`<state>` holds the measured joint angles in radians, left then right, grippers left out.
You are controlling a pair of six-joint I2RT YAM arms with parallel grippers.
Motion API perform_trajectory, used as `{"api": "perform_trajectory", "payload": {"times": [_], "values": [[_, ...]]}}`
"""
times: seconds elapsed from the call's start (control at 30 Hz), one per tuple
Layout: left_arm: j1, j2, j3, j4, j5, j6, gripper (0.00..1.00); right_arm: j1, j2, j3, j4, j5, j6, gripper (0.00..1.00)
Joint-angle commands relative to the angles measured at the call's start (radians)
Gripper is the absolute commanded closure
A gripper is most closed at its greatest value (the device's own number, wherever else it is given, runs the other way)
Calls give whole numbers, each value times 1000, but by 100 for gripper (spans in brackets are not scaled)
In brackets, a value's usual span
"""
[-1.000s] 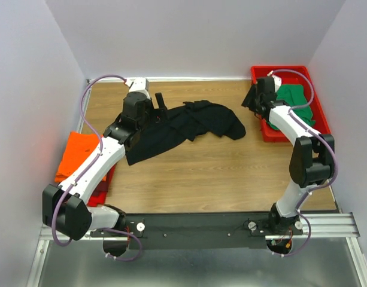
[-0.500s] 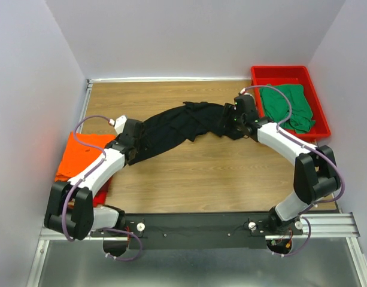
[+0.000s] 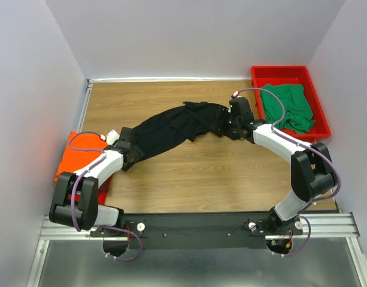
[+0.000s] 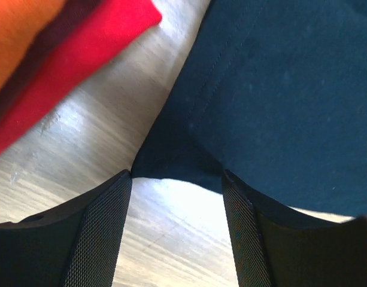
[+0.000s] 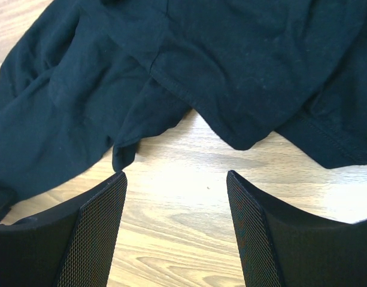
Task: Fold and stack the t-shirts
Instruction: Flatten the tshirt out
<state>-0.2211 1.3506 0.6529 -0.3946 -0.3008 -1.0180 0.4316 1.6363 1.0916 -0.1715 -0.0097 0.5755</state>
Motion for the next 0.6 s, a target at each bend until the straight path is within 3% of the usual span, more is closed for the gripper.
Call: {"api": "perform_trajectory", "payload": {"times": [0.0, 0.13, 0.2, 0.23, 0.37, 0.57], "values": [[23, 24, 1, 17, -41, -27, 31, 1, 23, -7, 33, -50, -3, 26], [37, 45, 10, 30, -54, -2, 35, 1, 25, -7, 36, -59, -8, 26], [40, 59, 7, 40, -52, 2, 47, 1, 26, -4, 36, -67, -11, 26], [40, 67, 7, 45, -51, 9, 62, 1, 28, -4, 38, -73, -11, 26], [40, 62, 17, 43, -47, 27, 97, 1, 34, 2, 40, -85, -14, 26], [42, -33, 70, -10, -99, 53, 100, 33, 60, 24, 41, -88, -17, 25]]}}
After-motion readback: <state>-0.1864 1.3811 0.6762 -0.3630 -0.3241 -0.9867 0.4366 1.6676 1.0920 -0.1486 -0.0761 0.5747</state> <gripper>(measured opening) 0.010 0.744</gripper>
